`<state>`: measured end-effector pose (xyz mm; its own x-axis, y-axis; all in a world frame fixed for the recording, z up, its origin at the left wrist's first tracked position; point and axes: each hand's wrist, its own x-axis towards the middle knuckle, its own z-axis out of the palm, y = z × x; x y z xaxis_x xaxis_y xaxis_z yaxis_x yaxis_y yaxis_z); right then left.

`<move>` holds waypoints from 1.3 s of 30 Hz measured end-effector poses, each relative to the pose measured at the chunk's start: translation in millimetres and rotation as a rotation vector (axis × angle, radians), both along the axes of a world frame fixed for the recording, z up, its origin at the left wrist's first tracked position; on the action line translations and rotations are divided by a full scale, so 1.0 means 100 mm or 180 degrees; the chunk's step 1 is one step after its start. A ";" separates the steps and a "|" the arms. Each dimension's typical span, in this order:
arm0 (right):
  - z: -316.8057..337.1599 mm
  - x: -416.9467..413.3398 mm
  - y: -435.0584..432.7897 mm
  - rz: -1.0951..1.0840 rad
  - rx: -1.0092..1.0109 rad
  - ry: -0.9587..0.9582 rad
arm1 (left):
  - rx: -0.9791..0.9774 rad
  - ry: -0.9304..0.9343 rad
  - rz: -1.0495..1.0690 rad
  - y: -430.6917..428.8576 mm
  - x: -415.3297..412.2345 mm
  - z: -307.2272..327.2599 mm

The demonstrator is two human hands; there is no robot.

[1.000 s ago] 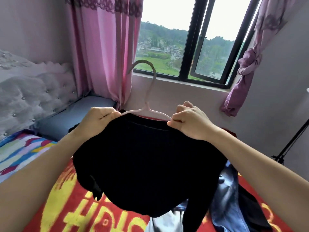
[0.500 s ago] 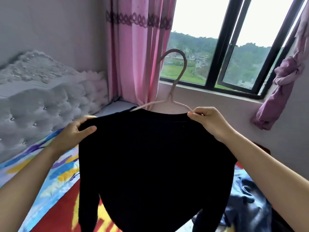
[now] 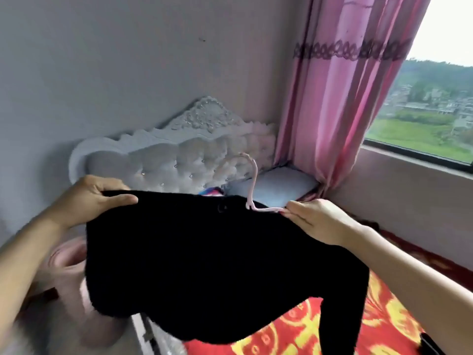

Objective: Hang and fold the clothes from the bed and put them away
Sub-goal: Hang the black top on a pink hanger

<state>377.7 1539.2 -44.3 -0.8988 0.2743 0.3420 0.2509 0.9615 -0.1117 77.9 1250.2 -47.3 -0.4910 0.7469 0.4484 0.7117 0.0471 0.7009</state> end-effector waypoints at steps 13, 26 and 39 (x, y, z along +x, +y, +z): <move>-0.02 -1.74 -2.07 0.1778 -0.1470 0.0494 | -0.0469 0.0051 0.2492 -2.73 0.42 -0.37; 0.25 -2.87 -4.46 0.3012 -0.0696 -0.0737 | -0.0406 0.0054 0.3530 -5.22 0.24 -0.09; 0.40 -3.77 -6.03 0.2429 -0.3282 -0.0824 | 0.0303 -0.0138 0.4717 -6.56 -0.81 -0.13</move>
<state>0.7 936.1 -3.9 -0.9508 -0.3000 0.0767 -0.1906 0.3718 -0.9085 -2.7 593.8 -60.6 -0.7741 -0.4635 0.4312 0.0371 0.6467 0.7618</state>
